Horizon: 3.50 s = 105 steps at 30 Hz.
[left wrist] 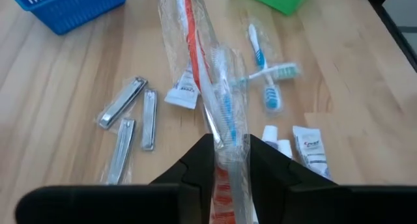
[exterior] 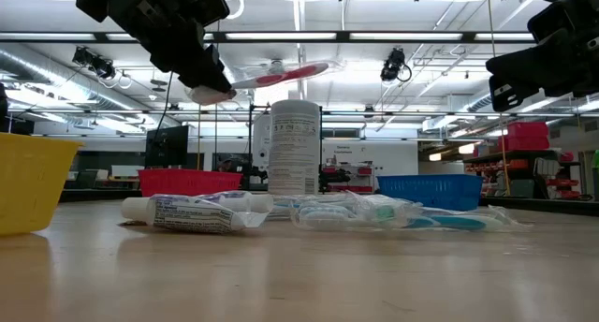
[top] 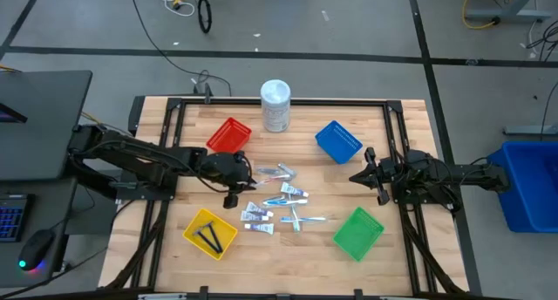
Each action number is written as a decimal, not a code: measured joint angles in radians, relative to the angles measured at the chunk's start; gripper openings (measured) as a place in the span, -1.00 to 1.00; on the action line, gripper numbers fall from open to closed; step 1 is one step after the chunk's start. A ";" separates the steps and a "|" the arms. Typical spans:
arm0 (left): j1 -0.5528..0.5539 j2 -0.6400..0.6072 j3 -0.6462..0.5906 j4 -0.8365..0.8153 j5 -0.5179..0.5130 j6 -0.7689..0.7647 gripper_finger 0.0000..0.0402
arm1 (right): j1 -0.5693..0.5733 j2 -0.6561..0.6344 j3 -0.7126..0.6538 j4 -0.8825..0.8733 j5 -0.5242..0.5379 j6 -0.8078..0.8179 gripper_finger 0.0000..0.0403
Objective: Pick & Place Travel size toiletries
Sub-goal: Put the orange toothbrush into the orange basket, then put the silver nail clipper into the blue basket
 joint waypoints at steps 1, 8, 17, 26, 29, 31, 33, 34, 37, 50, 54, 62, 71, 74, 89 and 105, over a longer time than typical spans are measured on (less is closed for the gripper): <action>0.000 0.000 0.000 0.000 0.000 0.004 -0.62 | 0.000 0.000 0.000 0.000 0.000 0.000 -0.93; 0.005 0.000 0.000 -0.023 0.000 0.011 -0.60 | 0.000 0.000 0.000 0.000 0.000 0.000 -0.93; 0.030 0.000 0.000 -0.055 -0.006 0.014 -0.60 | 0.000 0.000 0.000 0.000 0.000 0.000 -0.93; 0.126 -0.055 -0.001 -0.175 -0.019 0.035 -0.62 | 0.000 0.000 0.000 0.000 0.000 0.000 -0.93; 0.161 -0.100 0.000 -0.213 -0.042 0.042 -0.60 | 0.000 0.000 0.000 0.000 0.000 0.000 -0.94; 0.185 -0.134 0.000 -0.242 -0.060 0.047 -0.60 | 0.000 0.000 0.000 0.001 0.000 0.000 -0.93; 0.212 -0.165 0.000 -0.278 -0.083 0.043 -0.61 | 0.000 0.000 0.000 0.001 0.000 0.000 -0.93; 0.225 -0.179 0.000 -0.305 -0.095 0.041 -0.61 | 0.000 0.000 0.000 0.000 0.000 0.000 -0.93; 0.271 -0.212 0.000 -0.360 -0.139 0.048 -0.61 | 0.000 0.000 0.000 0.000 0.000 0.000 -0.94; 0.492 -0.228 0.000 -0.479 -0.221 0.283 -0.59 | 0.000 0.000 0.000 0.000 0.000 0.000 -0.94; 0.536 -0.228 -0.008 -0.450 -0.229 0.408 -0.58 | 0.000 0.000 0.000 0.000 0.000 0.000 -0.93; 0.570 -0.227 -0.081 -0.327 -0.218 0.479 -0.58 | 0.000 0.000 0.000 0.000 0.000 0.000 -0.93; 0.590 -0.227 -0.193 -0.221 -0.171 0.474 -0.58 | 0.000 0.000 0.000 0.000 0.000 0.000 -0.93; 0.601 -0.227 -0.212 -0.189 -0.157 0.470 -0.56 | 0.000 0.000 0.000 0.000 0.000 0.000 -0.94; 0.618 -0.219 -0.245 -0.133 -0.148 0.497 -0.37 | 0.000 0.000 0.000 0.000 0.000 0.000 -0.94; 0.618 -0.220 -0.149 -0.266 -0.174 0.417 0.09 | 0.000 0.000 0.000 0.000 0.000 0.000 -0.94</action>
